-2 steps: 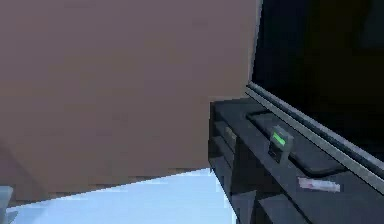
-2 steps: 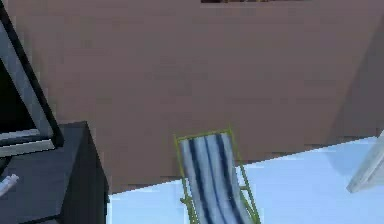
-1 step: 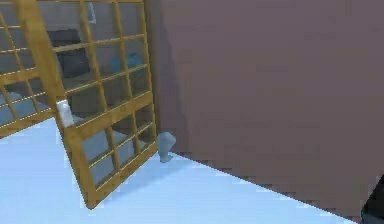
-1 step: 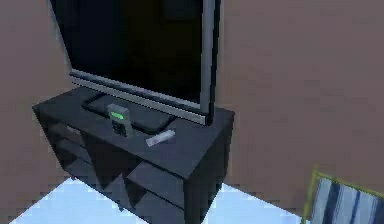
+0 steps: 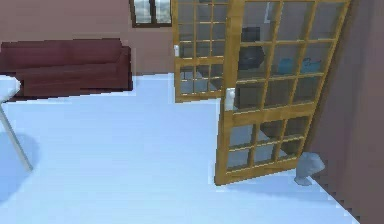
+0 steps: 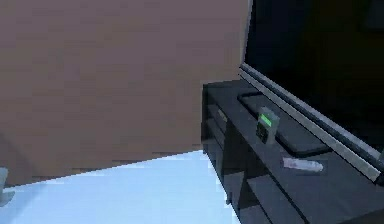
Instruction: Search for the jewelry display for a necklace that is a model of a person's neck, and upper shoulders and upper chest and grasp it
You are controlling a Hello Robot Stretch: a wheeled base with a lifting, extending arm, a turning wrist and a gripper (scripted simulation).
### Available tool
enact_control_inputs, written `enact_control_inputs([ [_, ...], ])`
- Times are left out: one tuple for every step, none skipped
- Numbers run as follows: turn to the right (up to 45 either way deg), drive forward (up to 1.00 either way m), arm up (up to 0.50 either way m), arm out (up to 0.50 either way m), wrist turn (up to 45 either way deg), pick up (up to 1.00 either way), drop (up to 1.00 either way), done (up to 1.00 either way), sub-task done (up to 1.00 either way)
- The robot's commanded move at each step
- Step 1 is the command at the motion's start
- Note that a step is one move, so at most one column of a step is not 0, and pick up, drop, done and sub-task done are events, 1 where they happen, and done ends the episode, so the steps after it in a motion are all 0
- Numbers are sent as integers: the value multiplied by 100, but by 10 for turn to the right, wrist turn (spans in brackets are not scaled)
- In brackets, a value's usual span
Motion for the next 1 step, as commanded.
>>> enact_control_inputs([
  [-30, 0, 0, 0, 0, 0, 0, 0, 0],
])
